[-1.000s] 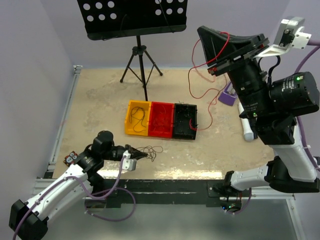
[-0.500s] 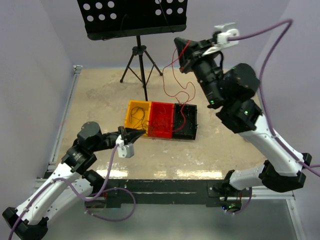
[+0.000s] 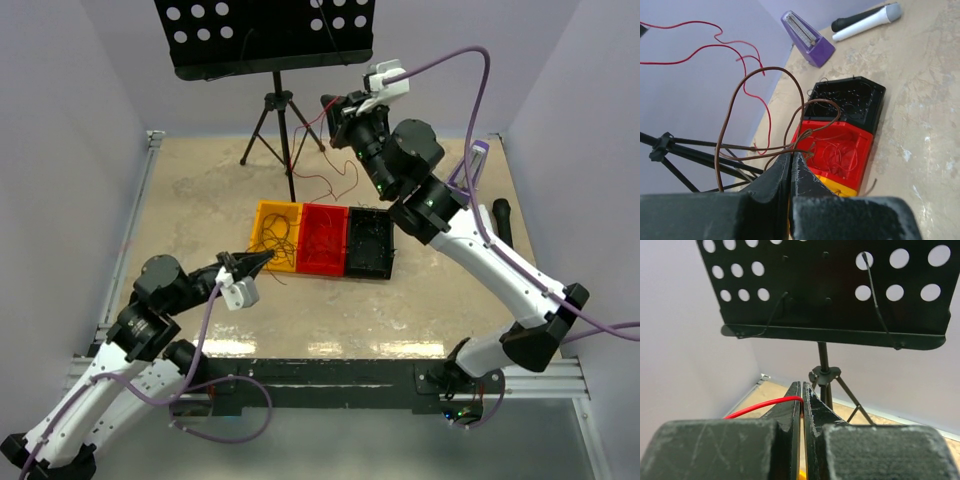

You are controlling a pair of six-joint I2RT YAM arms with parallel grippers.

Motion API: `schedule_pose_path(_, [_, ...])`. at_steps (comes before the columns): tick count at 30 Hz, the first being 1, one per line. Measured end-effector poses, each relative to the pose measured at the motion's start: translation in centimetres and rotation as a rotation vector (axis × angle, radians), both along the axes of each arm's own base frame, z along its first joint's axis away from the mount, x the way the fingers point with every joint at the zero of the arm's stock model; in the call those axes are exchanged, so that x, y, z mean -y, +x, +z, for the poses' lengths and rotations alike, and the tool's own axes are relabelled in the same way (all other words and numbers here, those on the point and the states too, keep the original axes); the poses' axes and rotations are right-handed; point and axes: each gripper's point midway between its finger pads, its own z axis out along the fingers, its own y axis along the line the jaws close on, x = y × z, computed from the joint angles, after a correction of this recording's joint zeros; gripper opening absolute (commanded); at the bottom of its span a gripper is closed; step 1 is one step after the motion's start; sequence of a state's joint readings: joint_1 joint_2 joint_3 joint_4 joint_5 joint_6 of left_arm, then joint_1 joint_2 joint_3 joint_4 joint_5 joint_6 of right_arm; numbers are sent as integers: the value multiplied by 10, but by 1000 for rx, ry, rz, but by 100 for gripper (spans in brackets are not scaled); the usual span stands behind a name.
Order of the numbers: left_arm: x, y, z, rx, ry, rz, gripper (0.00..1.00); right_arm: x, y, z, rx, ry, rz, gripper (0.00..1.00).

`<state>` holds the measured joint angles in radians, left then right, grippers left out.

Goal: Untangle the cables
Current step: Untie the cable, then place the cable in the bin.

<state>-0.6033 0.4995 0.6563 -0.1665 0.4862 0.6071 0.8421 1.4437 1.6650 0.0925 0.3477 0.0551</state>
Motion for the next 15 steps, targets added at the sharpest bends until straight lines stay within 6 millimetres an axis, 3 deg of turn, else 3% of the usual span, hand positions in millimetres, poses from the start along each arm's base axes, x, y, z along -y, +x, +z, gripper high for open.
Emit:
schedule_pose_path(5, [-5,-14,-28,-13,124,-51,0,3,27,-16,-19,14,-9,0])
schedule_pose_path(15, [-17,-57,-90,19,362,-238,0,-7,62,-48,-68,6,5,0])
